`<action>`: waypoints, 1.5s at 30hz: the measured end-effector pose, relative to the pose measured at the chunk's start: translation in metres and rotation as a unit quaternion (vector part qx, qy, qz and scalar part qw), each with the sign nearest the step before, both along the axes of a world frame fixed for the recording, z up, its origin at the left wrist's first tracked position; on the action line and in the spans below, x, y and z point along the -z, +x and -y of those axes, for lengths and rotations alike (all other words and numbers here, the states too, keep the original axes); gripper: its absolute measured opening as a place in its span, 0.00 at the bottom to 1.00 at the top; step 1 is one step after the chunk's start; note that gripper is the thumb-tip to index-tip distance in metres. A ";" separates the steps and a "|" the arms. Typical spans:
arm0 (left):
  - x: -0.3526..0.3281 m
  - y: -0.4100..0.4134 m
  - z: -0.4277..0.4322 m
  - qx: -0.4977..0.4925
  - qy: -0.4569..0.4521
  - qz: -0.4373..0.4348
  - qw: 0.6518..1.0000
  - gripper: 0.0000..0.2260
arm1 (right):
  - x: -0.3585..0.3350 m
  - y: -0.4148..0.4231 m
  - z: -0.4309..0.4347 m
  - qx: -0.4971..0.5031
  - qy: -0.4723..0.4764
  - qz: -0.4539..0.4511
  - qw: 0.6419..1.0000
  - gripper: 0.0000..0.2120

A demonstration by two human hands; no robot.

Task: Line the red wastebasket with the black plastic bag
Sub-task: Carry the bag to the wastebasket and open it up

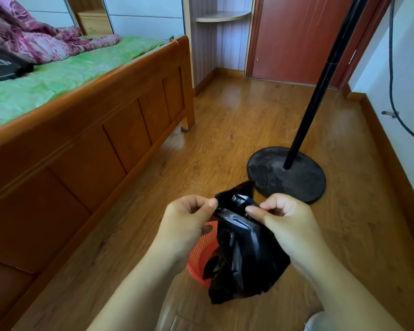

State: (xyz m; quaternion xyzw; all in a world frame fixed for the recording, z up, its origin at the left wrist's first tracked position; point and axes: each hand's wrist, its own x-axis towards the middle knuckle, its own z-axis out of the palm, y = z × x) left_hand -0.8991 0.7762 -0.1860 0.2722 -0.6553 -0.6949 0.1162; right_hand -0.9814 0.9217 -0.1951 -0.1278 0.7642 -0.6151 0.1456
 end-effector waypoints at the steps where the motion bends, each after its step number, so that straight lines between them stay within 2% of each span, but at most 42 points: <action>1: 0.000 0.000 0.004 -0.011 0.002 -0.001 1.000 0.10 | 0.002 -0.003 -0.002 0.017 0.001 0.002 1.000 0.07; 10: 0.003 0.005 0.035 -0.082 0.113 0.002 0.990 0.09 | 0.012 -0.028 -0.022 0.121 0.031 -0.052 0.991 0.06; 12: 0.005 0.003 0.036 -0.107 0.080 0.017 0.991 0.08 | 0.013 -0.029 -0.021 0.131 0.040 -0.060 0.989 0.07; 16: 0.010 0.000 0.040 -0.147 -0.059 0.049 0.986 0.08 | 0.014 -0.028 -0.018 0.125 0.061 -0.099 0.985 0.07; 21: 0.012 -0.001 0.049 -0.206 -0.007 0.079 0.975 0.06 | 0.013 -0.031 -0.024 0.156 0.035 -0.116 0.980 0.09; 23: 0.013 0.001 0.046 -0.185 -0.095 0.118 0.971 0.03 | 0.011 -0.029 -0.023 0.156 0.027 -0.129 0.979 0.12; 25: 0.014 0.003 0.038 -0.156 -0.268 0.136 0.941 0.08 | 0.009 -0.025 -0.021 0.135 0.026 -0.141 0.980 0.12; 26: 0.012 0.004 0.033 -0.149 -0.349 0.113 0.918 0.12 | 0.008 -0.024 -0.019 0.117 0.028 -0.143 0.982 0.12; 28: 0.001 0.004 0.022 -0.102 -0.473 0.005 0.875 0.19 | 0.006 -0.020 -0.016 0.078 0.036 -0.145 0.986 0.12; 30: -0.003 0.003 0.012 0.002 -0.549 -0.060 0.834 0.24 | 0.004 -0.016 -0.012 0.038 0.035 -0.147 0.988 0.11; 32: 0.002 0.001 0.004 0.077 -0.573 -0.036 0.815 0.26 | 0.000 -0.011 -0.009 -0.007 0.026 -0.141 0.990 0.11; 35: 0.017 -0.003 -0.003 0.132 -0.553 0.033 0.822 0.27 | -0.004 -0.006 -0.009 -0.081 0.011 -0.123 0.989 0.10; 38: 0.025 -0.008 -0.004 0.130 -0.483 0.043 0.865 0.18 | -0.007 -0.004 -0.010 -0.126 0.004 -0.111 0.986 0.09; 41: 0.027 -0.009 -0.001 0.103 -0.478 0.067 0.870 0.07 | -0.006 -0.006 -0.011 -0.129 0.012 -0.123 0.984 0.09; 45: 0.024 -0.008 0.014 0.035 -0.473 0.053 0.879 0.03 | 0.000 -0.012 -0.015 -0.088 0.090 -0.195 0.973 0.10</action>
